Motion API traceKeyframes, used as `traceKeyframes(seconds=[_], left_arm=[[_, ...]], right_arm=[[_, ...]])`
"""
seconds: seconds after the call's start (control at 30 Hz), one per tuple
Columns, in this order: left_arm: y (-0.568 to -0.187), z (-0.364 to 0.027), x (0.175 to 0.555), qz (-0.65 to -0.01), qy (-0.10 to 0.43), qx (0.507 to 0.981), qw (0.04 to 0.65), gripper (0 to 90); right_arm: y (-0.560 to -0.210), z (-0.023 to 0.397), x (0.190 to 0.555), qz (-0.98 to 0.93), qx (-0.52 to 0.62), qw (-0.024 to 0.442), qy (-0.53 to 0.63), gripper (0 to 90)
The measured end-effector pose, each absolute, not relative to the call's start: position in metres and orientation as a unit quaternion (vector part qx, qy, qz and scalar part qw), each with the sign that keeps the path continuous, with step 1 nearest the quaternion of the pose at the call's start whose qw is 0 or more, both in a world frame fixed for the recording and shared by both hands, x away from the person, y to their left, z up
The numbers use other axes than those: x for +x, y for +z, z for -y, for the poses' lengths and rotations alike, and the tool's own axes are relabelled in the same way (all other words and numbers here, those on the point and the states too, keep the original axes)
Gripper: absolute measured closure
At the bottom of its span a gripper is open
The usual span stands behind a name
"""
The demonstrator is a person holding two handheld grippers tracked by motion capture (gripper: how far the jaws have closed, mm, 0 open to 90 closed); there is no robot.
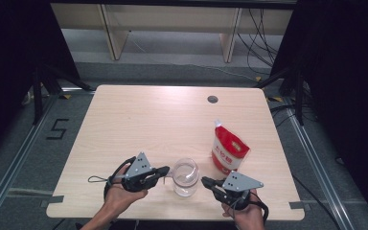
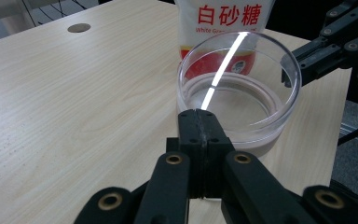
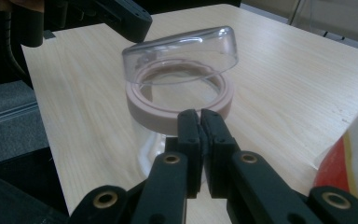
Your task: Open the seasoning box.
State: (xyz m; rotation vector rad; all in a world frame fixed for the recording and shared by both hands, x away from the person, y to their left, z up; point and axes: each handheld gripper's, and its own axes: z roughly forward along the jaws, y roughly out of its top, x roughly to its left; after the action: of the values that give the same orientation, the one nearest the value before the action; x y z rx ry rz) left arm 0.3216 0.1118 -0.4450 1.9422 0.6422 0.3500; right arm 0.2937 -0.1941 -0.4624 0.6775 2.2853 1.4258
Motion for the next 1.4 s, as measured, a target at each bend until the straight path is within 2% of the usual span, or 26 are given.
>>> traceKeyframes(seconds=[0.13,0.43,0.53,0.9,0.97,1.1,1.3,1.4], left_arm=[[-0.445,-0.112,0.322,-0.266,0.145,0.806,0.509,89.2],[-0.446,-0.111,0.320,-0.272,0.140,0.804,0.510,89.1],[-0.444,-0.114,0.321,-0.259,0.155,0.811,0.502,86.3],[-0.455,-0.128,0.311,-0.255,0.138,0.826,0.483,54.1],[-0.459,-0.129,0.309,-0.266,0.131,0.824,0.483,44.9],[-0.468,-0.134,0.307,-0.284,0.125,0.822,0.478,33.4],[-0.477,-0.141,0.307,-0.301,0.130,0.820,0.468,22.4],[-0.481,-0.144,0.309,-0.290,0.139,0.822,0.470,17.1]], right_arm=[[-0.461,0.190,0.294,-0.810,0.246,0.169,0.506,87.4],[-0.458,0.180,0.297,-0.807,0.223,0.181,0.516,87.5],[-0.458,0.178,0.296,-0.805,0.234,0.175,0.517,87.5],[-0.456,0.175,0.296,-0.804,0.229,0.175,0.520,86.4],[-0.456,0.173,0.296,-0.800,0.226,0.180,0.526,86.1],[-0.454,0.170,0.295,-0.800,0.223,0.183,0.527,85.8],[-0.450,0.162,0.295,-0.798,0.215,0.183,0.532,85.4],[-0.448,0.157,0.296,-0.799,0.201,0.181,0.536,85.3]])
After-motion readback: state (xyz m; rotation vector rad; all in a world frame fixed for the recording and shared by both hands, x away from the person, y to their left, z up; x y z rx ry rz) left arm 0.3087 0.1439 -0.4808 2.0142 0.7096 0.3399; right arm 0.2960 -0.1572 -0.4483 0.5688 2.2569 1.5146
